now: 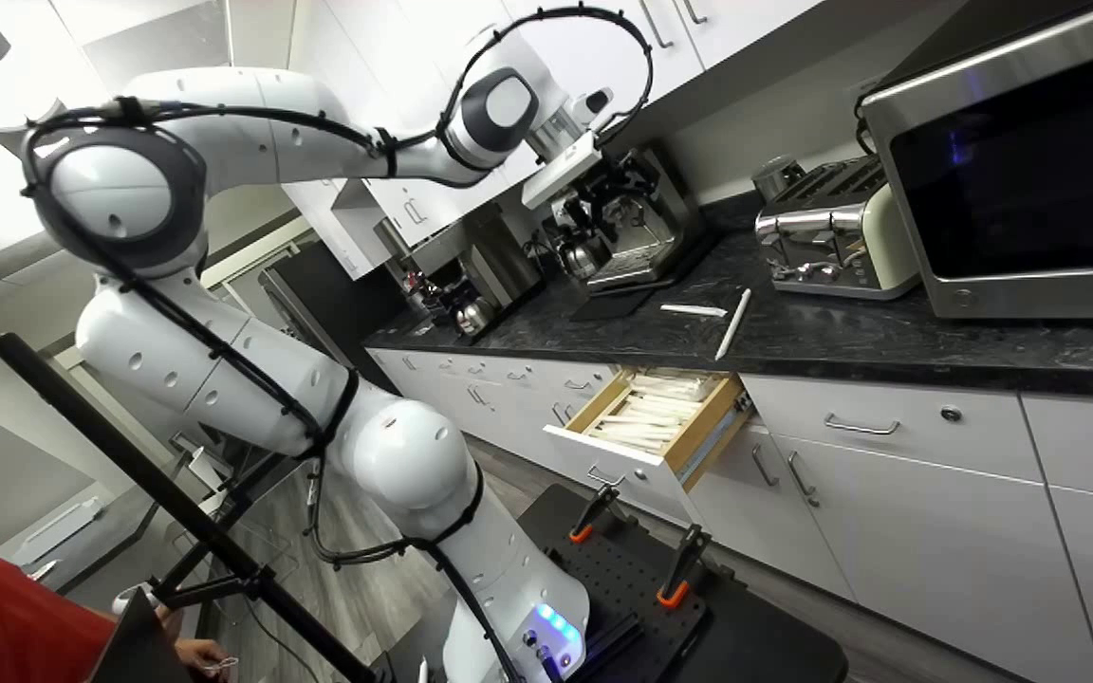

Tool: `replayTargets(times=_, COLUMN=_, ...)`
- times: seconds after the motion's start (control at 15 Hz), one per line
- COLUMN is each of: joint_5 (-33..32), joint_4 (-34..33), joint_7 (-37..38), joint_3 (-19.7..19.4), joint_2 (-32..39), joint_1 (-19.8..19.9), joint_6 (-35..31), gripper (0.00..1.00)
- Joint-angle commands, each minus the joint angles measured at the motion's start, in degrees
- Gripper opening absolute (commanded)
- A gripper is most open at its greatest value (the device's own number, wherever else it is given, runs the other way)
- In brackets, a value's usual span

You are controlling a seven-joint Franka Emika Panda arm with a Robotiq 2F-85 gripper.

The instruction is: Put one of the straws on the counter inside the open drawer

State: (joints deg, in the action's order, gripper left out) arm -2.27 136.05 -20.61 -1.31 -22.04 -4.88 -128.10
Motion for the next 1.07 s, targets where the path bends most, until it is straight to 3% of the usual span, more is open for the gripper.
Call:
replayTargets(times=0.0, joint_5=-7.75, joint_4=-3.42, joint_7=3.74, joint_3=4.40, joint_2=12.60, joint_1=0.26, joint_6=-8.64, gripper=1.00)
replayTargets(times=0.27, joint_5=-15.41, joint_4=-9.24, joint_7=9.75, joint_3=6.55, joint_2=23.75, joint_1=0.16, joint_6=-6.86, gripper=1.00)
replayTargets(times=0.33, joint_5=-13.07, joint_4=-4.77, joint_7=7.73, joint_3=6.06, joint_2=19.18, joint_1=-0.10, joint_6=-8.86, gripper=1.00)
replayTargets(times=0.47, joint_5=-14.28, joint_4=-7.20, joint_7=8.63, joint_3=6.24, joint_2=23.37, joint_1=-0.15, joint_6=-8.84, gripper=1.00)
replayTargets(times=0.73, joint_5=-14.35, joint_4=-8.50, joint_7=8.63, joint_3=6.22, joint_2=24.31, joint_1=-0.13, joint_6=-8.64, gripper=1.00)
replayTargets(times=0.8, joint_5=-9.55, joint_4=-10.12, joint_7=3.35, joint_3=6.48, joint_2=26.63, joint_1=0.08, joint_6=-9.40, gripper=1.00)
replayTargets(times=1.0, joint_5=-2.45, joint_4=-15.72, joint_7=0.70, joint_3=7.02, joint_2=33.17, joint_1=0.17, joint_6=-8.01, gripper=1.00)
